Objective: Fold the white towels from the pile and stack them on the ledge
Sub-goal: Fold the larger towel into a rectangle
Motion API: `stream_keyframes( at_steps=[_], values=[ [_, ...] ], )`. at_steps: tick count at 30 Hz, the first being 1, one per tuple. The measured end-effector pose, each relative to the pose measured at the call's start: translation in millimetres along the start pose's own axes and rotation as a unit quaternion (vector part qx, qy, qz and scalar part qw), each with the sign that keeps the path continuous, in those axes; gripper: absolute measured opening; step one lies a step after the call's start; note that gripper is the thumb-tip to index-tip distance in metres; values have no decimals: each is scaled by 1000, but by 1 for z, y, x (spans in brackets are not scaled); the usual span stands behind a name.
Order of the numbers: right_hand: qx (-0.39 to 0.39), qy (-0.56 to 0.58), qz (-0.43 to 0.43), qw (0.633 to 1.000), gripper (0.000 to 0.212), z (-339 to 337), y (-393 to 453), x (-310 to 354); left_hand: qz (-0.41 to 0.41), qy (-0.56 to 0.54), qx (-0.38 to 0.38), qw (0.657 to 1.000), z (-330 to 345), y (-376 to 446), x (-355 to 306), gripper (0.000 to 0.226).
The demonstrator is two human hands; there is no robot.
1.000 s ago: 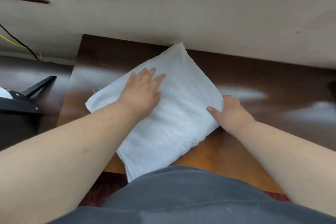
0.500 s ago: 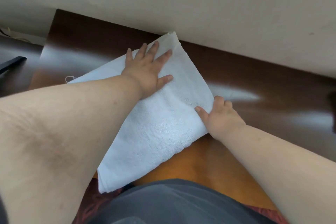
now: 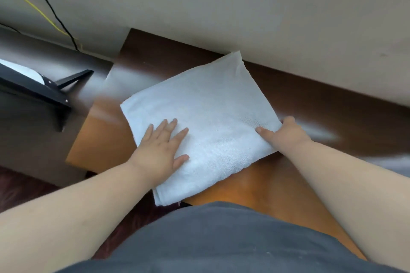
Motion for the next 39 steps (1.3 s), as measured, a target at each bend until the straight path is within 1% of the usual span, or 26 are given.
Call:
stream_keyframes(
  at_steps=[1, 2, 3, 4, 6, 7, 10, 12, 14, 16, 19, 21, 23, 26, 28, 30, 31, 32, 33, 34, 35, 36, 37, 39],
  values=[
    [6, 12, 5, 1000, 85, -5, -3, 0, 47, -12, 5, 999, 3, -12, -13, 84],
    [14, 15, 9, 1000, 86, -8, -6, 0, 95, -7, 29, 995, 8, -23, -28, 88],
    [21, 16, 13, 1000, 84, -11, -10, -1, 130, 14, 62, 990, 14, -32, -38, 91],
    [26, 19, 18, 999, 80, -11, -14, -3, 143, 47, 88, 985, 21, -38, -43, 92],
    [44, 46, 35, 997, 71, -9, -24, -11, 137, 116, 104, 978, 27, -43, -40, 94],
    [55, 79, 45, 994, 69, -7, -30, -17, 129, 145, 105, 975, 26, -45, -36, 97],
    [90, 231, 73, 966, 63, 0, -41, -40, 111, 190, 106, 970, 17, -46, -36, 100],
    [95, 291, 82, 948, 57, 1, -48, -61, 92, 205, 99, 969, 10, -40, -46, 98],
    [91, 325, 93, 937, 52, 4, -52, -80, 61, 213, 90, 971, 2, -34, -52, 96],
    [90, 349, 101, 927, 46, 0, -56, -109, 39, 201, 80, 975, 1, -26, -68, 98],
    [77, 385, 108, 914, 45, -1, -62, -151, 52, 204, 57, 976, 5, -19, -96, 95],
    [55, 384, 103, 916, 49, 2, -68, -173, 63, 202, 43, 976, 10, -19, -113, 91],
    [38, 351, 99, 930, 60, 5, -77, -191, 67, 202, 43, 976, 16, -23, -122, 91],
    [51, 222, 66, 971, 81, 14, -89, -209, 64, 177, 59, 980, 22, -36, -123, 96],
    [40, 156, 9, 987, 90, 13, -92, -219, 53, 109, 58, 991, 18, -41, -119, 94],
    [-10, 86, -84, 993, 91, 3, -98, -224, 28, 14, 41, 999, 7, -41, -113, 83],
    [-52, 25, -147, 987, 92, -2, -101, -227, 21, -16, 32, 999, 1, -40, -110, 77],
    [-85, -62, -213, 971, 96, -5, -104, -230, 18, -34, 29, 999, -5, -38, -107, 71],
    [-95, -155, -274, 945, 103, -6, -106, -232, 15, -49, 29, 998, -9, -36, -105, 68],
    [-81, -237, -319, 914, 108, -4, -107, -233, 12, -64, 32, 997, -12, -34, -103, 66],
    [-54, -298, -340, 891, 109, -1, -108, -233, 10, -75, 36, 996, -15, -33, -101, 65],
    [-30, -336, -338, 879, 106, 3, -108, -235, 10, -83, 41, 996, -16, -32, -100, 65],
    [-20, -355, -324, 877, 101, 8, -107, -236, 10, -87, 46, 995, -16, -31, -99, 65],
    [-42, -355, -308, 882, 90, 12, -107, -235, 14, -95, 48, 994, -15, -31, -98, 65]
  ],
)
Point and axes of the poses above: each hand's wrist, its own y-axis towards the middle knuckle, its own z-axis out of the palm, x = y × z, the point moved 1 cm from there along y, towards the middle knuckle, and after that the axes turned 2 degrees about x, right-handed, at the moved point
